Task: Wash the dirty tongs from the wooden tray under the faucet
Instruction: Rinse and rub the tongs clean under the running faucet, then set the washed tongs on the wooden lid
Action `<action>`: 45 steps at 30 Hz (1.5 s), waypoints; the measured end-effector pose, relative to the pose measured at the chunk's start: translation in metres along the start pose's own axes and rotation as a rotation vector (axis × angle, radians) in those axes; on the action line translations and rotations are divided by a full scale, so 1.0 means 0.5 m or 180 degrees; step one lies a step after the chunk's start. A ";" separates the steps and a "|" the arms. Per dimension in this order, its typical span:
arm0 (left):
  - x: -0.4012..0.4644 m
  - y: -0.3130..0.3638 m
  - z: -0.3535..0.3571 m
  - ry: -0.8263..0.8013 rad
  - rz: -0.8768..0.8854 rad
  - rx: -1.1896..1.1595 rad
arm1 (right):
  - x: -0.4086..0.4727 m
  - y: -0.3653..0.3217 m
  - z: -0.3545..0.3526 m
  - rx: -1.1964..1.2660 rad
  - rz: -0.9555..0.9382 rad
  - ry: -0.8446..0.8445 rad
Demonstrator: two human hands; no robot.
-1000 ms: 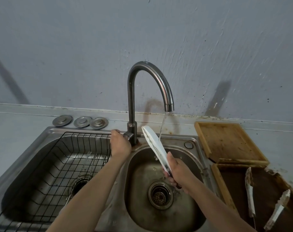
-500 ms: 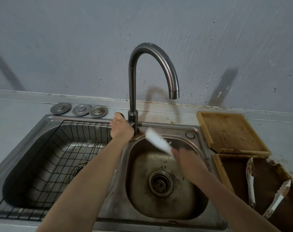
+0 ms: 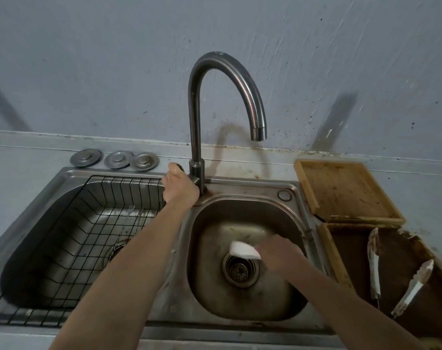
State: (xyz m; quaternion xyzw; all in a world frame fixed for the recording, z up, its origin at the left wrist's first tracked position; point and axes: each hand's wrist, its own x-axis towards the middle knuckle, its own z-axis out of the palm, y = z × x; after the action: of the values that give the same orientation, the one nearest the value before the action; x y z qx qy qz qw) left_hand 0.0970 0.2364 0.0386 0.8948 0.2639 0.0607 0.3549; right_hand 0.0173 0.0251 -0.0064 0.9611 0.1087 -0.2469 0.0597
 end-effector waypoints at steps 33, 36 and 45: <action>-0.193 0.246 0.323 -0.1695 0.2717 0.0801 | 0.001 0.393 -0.065 0.2245 0.1679 0.1765; -0.183 0.251 0.366 -0.1640 0.3079 0.1470 | 0.028 0.405 -0.059 0.2203 0.1752 0.1676; -0.186 0.245 0.377 -0.1642 0.3243 0.1829 | 0.100 0.425 -0.053 0.1911 0.1866 0.1744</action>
State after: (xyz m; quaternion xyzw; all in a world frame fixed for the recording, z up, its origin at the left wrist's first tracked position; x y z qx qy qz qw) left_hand 0.1262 0.0003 -0.0117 0.9534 -0.2828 -0.0686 0.0796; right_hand 0.1227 -0.1675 0.0052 0.9555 -0.2301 0.0214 -0.1834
